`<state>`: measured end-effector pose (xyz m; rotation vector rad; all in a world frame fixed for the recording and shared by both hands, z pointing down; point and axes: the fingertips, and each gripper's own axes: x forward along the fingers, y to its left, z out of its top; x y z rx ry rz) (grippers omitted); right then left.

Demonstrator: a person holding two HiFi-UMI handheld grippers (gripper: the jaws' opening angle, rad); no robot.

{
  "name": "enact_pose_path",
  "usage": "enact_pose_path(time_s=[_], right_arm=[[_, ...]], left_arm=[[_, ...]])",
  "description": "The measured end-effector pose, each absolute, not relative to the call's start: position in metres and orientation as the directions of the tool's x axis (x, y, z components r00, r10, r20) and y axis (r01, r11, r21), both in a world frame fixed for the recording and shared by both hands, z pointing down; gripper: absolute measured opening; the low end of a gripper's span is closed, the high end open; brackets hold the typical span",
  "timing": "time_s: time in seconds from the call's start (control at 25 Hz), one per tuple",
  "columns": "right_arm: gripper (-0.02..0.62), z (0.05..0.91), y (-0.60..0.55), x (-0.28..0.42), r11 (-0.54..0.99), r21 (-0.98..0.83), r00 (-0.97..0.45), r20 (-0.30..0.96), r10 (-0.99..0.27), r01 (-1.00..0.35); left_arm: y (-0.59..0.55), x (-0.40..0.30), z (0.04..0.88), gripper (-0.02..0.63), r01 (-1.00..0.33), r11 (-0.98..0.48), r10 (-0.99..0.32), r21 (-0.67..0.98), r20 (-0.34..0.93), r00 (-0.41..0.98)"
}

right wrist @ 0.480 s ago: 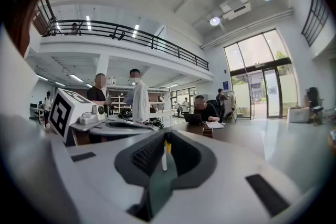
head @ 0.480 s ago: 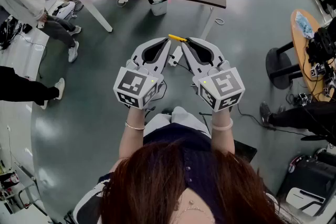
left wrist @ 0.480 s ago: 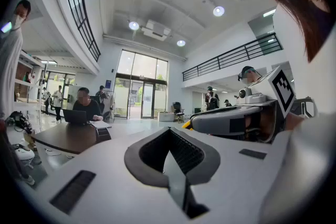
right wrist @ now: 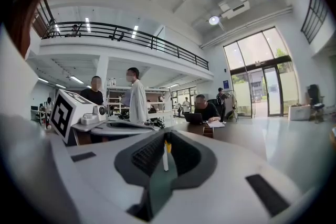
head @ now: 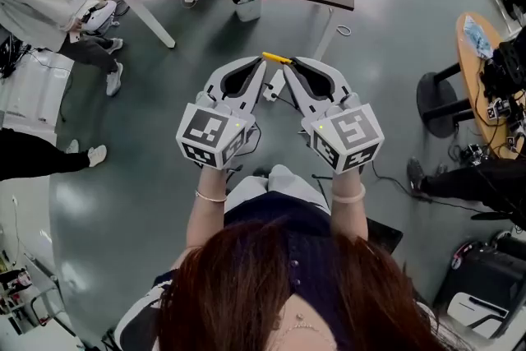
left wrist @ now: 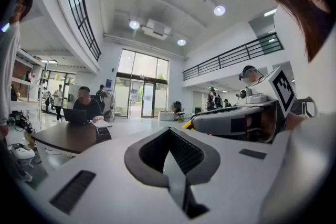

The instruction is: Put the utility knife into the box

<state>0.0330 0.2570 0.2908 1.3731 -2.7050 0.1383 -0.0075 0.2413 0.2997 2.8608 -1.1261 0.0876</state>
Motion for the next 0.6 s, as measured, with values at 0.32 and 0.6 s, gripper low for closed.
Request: enact_pose_path(time_s=[0.32, 0.6], right_arm=[[0.049, 0.294, 0.244, 0.027, 0.597, -0.034, -0.596, 0.125, -0.793, -0.801], [0.049, 0.291, 0.205, 0.01, 0.57, -0.016, -0.568, 0.121, -0.814, -0.821]], left_arm=[[0.226, -0.017, 0.304, -0.006, -0.69, -0.723, -0.686, 0.036, 0.081, 0.723], [0.191, -0.03, 0.303, -0.006, -0.678, -0.735, -0.674, 0.027, 0.078, 0.734]])
